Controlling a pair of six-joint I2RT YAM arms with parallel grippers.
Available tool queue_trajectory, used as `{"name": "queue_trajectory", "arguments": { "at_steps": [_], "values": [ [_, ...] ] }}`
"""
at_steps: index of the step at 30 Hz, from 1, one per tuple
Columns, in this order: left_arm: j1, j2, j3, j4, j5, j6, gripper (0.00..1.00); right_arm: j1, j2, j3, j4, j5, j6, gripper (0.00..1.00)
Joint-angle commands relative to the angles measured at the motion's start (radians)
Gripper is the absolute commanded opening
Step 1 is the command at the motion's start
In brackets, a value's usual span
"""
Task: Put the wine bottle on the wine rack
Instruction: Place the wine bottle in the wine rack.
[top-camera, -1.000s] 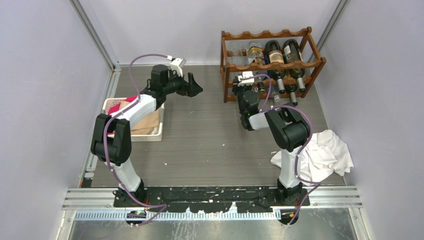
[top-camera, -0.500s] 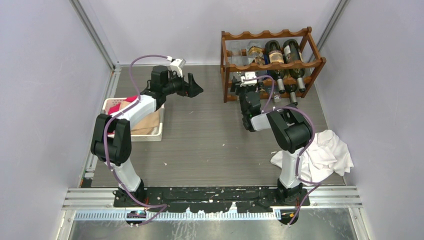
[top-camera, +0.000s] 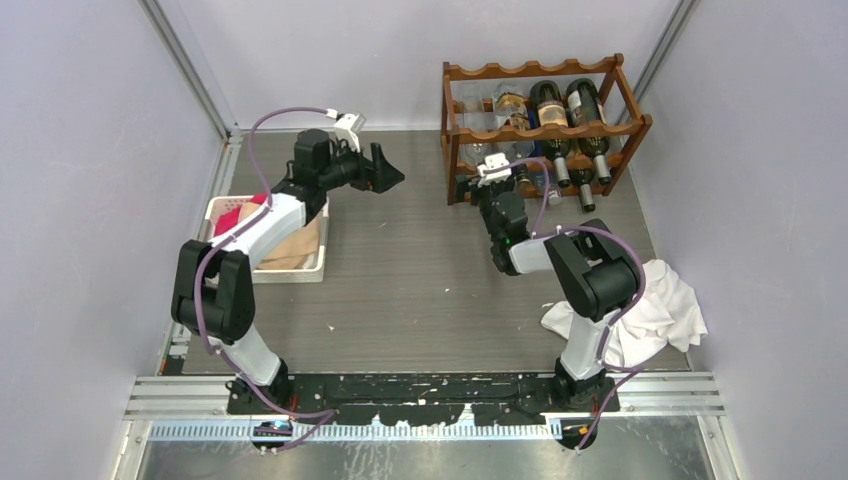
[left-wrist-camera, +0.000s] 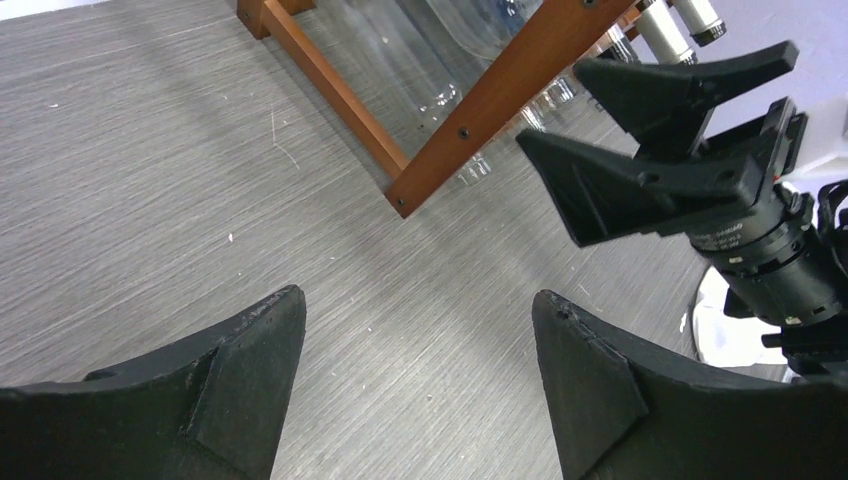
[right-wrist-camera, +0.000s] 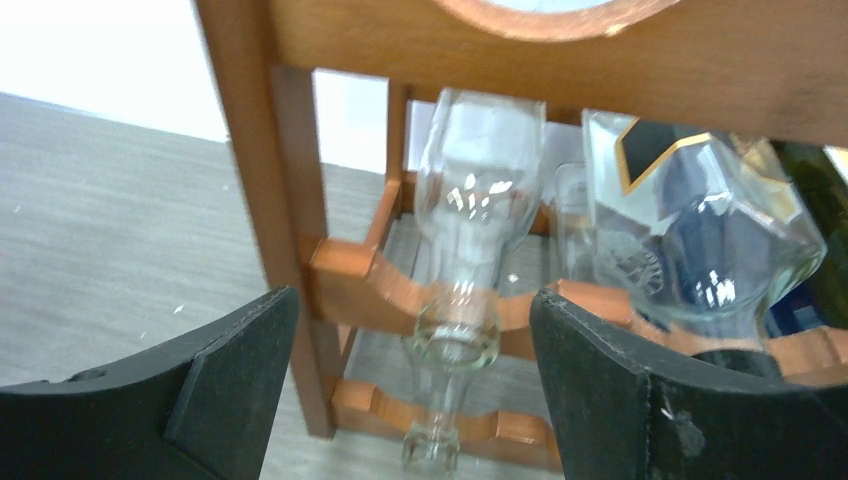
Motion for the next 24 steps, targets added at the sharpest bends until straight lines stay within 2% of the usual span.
{"name": "queue_trajectory", "arguments": {
  "at_steps": [1, 8, 12, 14, 15, 17, 20, 22, 24],
  "values": [
    [0.006, -0.07, 0.014, -0.006, 0.013, -0.018, 0.82, 0.029, -0.103, -0.037, -0.007, -0.024, -0.022, 0.91],
    [0.006, -0.121, 0.017, -0.058, 0.015, -0.06, 0.83, 0.038, -0.242, -0.096, -0.116, -0.012, -0.051, 0.98],
    [0.008, -0.145, 0.073, -0.175, -0.009, -0.069, 0.85, 0.037, -0.414, -0.131, -0.306, -0.046, -0.114, 1.0],
    [0.009, -0.165, 0.094, -0.212, -0.033, -0.072, 0.86, 0.037, -0.533, -0.129, -0.496, -0.092, -0.167, 1.0],
    [0.01, -0.176, 0.103, -0.226, -0.043, -0.073, 0.87, 0.027, -0.61, -0.109, -0.648, -0.129, -0.178, 1.0],
    [0.019, -0.198, 0.126, -0.254, -0.055, -0.079, 0.89, -0.022, -0.719, 0.039, -1.042, -0.303, -0.153, 1.0],
    [0.036, -0.229, 0.191, -0.343, -0.091, -0.112, 0.99, -0.113, -0.749, 0.28, -1.533, -0.427, -0.087, 1.0],
    [0.05, -0.254, 0.221, -0.39, -0.105, -0.126, 1.0, -0.177, -0.734, 0.425, -1.709, -0.468, -0.097, 1.0],
    [0.071, -0.284, 0.247, -0.424, -0.135, -0.153, 1.0, -0.239, -0.711, 0.571, -1.822, -0.444, -0.085, 1.0]
  ]
}}
